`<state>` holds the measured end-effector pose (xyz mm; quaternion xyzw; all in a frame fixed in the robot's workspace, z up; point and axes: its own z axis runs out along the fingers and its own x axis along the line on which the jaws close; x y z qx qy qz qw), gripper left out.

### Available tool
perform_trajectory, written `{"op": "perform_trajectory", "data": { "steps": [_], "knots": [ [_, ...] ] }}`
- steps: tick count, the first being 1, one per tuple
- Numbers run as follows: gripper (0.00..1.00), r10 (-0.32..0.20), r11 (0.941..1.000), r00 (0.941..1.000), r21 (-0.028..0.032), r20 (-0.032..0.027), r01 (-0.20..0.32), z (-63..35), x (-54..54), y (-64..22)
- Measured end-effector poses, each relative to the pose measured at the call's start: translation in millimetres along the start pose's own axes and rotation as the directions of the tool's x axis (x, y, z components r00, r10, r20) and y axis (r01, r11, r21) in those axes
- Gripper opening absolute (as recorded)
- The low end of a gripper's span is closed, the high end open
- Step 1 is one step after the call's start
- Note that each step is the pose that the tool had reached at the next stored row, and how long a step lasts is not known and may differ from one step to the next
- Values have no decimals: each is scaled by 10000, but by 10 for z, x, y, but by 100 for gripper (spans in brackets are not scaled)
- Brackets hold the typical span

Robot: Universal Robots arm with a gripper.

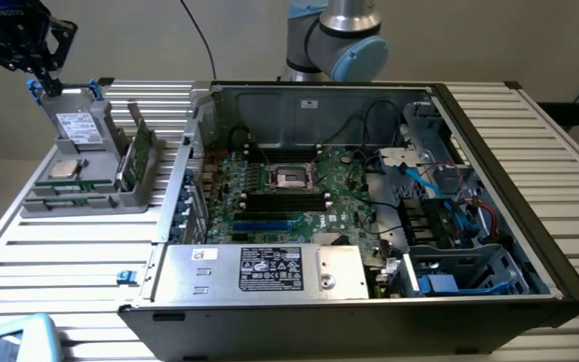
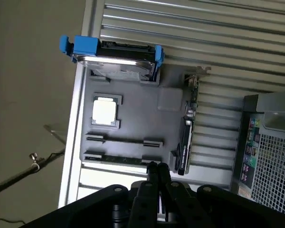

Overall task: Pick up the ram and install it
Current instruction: 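Pick up the ram and move it above insertion slot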

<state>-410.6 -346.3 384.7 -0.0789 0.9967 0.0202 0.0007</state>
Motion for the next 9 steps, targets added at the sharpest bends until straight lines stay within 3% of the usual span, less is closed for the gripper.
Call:
{"op": "perform_trajectory", "data": {
  "steps": [5,9],
  "knots": [
    [15,-907,9959,9959,-6,-37,907,5,0,0],
    [15,-1638,9865,9865,-13,-65,1638,9,0,0]
  ]
}}
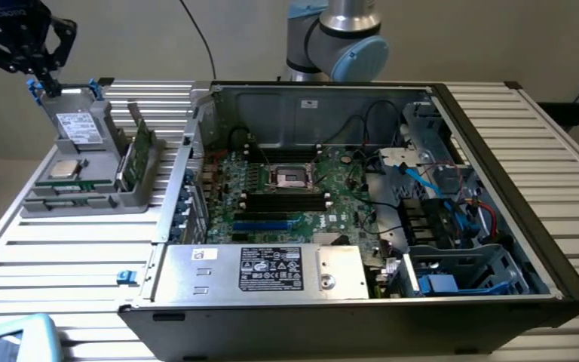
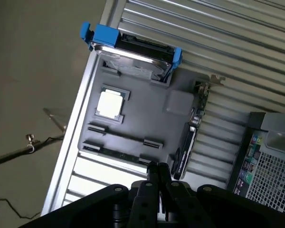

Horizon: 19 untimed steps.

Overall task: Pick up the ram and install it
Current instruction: 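Pick up the ram and move it above insertion slot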

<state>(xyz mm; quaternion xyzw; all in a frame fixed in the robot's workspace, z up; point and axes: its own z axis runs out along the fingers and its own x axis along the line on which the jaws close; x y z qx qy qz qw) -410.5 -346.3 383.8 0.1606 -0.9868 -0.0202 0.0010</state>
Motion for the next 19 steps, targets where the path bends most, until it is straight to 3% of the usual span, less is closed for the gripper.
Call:
{"op": "perform_trajectory", "data": {
  "steps": [5,10,15,19],
  "knots": [
    [15,-902,9959,9959,-6,-37,902,4,0,0],
    [15,-1797,9837,9837,-15,-72,1797,7,0,0],
    [15,-2694,9630,9630,-27,-107,2694,8,0,0],
    [15,-3375,9413,9412,-39,-133,3375,10,0,-1]
  ]
}}
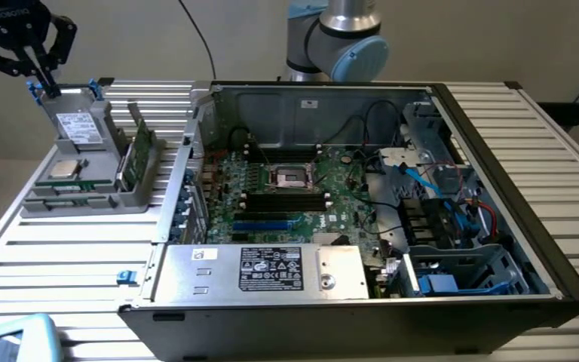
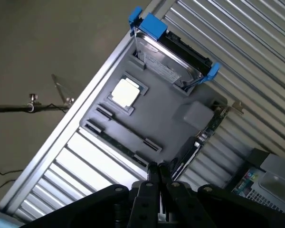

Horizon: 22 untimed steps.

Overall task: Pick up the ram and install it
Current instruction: 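Pick up the ram and move it above insertion slot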

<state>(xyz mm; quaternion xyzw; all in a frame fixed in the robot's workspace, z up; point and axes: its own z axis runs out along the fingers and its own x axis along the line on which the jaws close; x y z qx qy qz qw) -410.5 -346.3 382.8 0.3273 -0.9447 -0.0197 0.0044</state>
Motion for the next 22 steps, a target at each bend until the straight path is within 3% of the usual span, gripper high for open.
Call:
{"op": "perform_trajectory", "data": {
  "steps": [6,11,16,22],
  "knots": [
    [15,-1092,9940,9940,-8,-44,1092,1,0,0],
    [15,-1995,9799,9799,-18,-80,1995,3,0,0],
    [15,-2867,9580,9580,-30,-114,2866,4,0,0],
    [15,-3895,9210,9209,-50,-153,3895,5,0,0]
  ]
}}
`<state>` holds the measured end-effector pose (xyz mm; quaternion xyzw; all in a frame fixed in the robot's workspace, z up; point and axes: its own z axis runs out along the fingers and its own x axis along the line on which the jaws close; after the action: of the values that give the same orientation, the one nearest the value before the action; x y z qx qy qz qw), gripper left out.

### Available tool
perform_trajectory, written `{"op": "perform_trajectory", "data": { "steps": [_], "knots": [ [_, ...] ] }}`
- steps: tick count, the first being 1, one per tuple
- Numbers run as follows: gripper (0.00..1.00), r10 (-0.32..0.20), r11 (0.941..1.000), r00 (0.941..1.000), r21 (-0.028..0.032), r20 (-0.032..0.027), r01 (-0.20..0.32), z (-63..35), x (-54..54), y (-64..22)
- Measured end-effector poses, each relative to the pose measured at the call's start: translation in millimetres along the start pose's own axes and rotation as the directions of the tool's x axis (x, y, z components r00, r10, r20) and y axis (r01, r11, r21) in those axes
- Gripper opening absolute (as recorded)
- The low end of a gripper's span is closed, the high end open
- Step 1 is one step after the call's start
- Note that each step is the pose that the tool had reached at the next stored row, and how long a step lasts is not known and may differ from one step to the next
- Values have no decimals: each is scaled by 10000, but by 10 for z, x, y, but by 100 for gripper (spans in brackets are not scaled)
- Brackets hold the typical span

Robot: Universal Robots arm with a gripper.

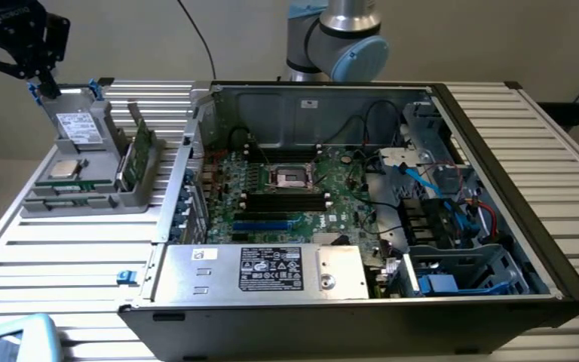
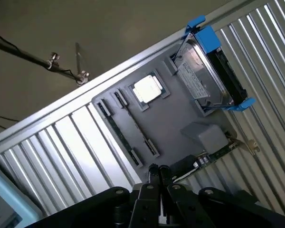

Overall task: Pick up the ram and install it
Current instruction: 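Pick up the ram and move it above insertion slot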

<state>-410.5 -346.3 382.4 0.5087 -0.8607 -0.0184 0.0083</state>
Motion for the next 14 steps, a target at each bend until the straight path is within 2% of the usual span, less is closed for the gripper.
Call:
{"op": "perform_trajectory", "data": {
  "steps": [4,7,11,14],
  "knots": [
    [15,-729,9973,9973,-4,-29,729,1,0,0],
    [15,-1271,9919,9919,-9,-51,1271,1,0,0],
    [15,-1986,9801,9801,-17,-79,1986,1,0,0],
    [15,-2526,9676,9675,-24,-100,2526,1,0,0]
  ]
}}
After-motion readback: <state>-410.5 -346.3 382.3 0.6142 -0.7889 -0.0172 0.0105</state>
